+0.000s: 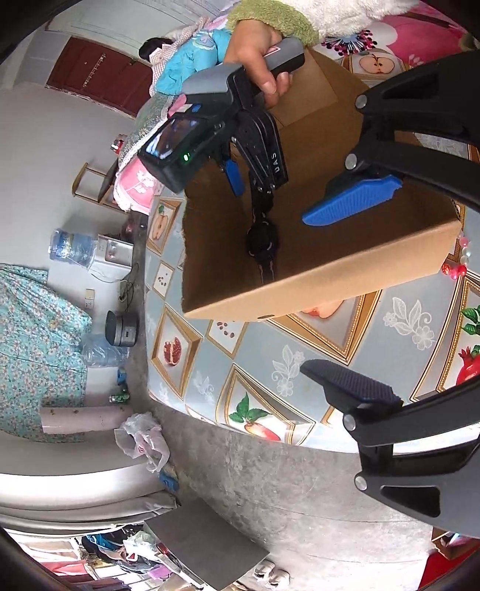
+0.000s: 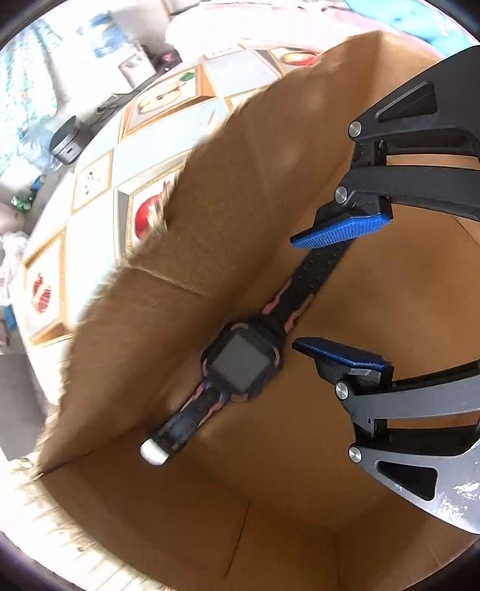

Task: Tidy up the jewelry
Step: 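Withdraw the right gripper from the box back toward the bead bracelets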

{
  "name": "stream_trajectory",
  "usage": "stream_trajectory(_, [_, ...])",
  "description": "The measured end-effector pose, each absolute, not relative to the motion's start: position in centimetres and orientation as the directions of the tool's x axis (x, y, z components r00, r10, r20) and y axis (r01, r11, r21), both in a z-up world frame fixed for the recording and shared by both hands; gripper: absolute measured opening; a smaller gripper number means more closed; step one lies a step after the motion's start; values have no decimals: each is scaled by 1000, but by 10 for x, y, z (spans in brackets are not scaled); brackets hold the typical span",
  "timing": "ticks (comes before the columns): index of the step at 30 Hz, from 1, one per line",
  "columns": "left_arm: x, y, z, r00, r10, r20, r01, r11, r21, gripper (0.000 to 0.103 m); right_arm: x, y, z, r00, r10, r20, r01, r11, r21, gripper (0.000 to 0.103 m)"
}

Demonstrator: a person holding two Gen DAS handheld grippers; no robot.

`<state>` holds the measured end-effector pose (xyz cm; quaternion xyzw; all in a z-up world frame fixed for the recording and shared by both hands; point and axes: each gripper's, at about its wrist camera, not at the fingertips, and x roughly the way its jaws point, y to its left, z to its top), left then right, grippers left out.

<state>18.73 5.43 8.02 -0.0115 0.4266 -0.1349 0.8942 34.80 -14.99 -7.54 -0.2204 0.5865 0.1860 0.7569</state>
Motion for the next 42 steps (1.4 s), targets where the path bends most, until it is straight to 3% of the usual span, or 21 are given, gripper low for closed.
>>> stream_trajectory(4, [178, 58, 82, 614, -255, -747, 219, 964, -149, 78, 320, -163, -30, 347, 116, -930, -494, 866, -76, 57])
stream_trajectory(10, [150, 66, 91, 641, -231, -732, 166, 973, -162, 81, 242, -198, 46, 560, 286, -777, -399, 916, 50, 71])
stream_trajectory(17, [95, 67, 92, 661, -165, -732, 107, 986, -126, 88, 163, -206, 52, 622, 403, -672, -399, 901, 170, 81])
stream_trajectory(30, [39, 17, -5, 489, -98, -867, 88, 994, -63, 89, 45, -188, -58, 421, 275, -864, -351, 928, 124, 83])
stream_trajectory(36, [41, 2, -26, 466, -17, -884, 100, 994, 33, 89, 18, -190, -80, 422, 169, -891, -295, 955, 41, 83])
stream_trajectory(42, [46, -3, -42, 444, -7, -896, 77, 997, 30, 92, 20, -186, -83, 444, 143, -884, -306, 952, 0, 92])
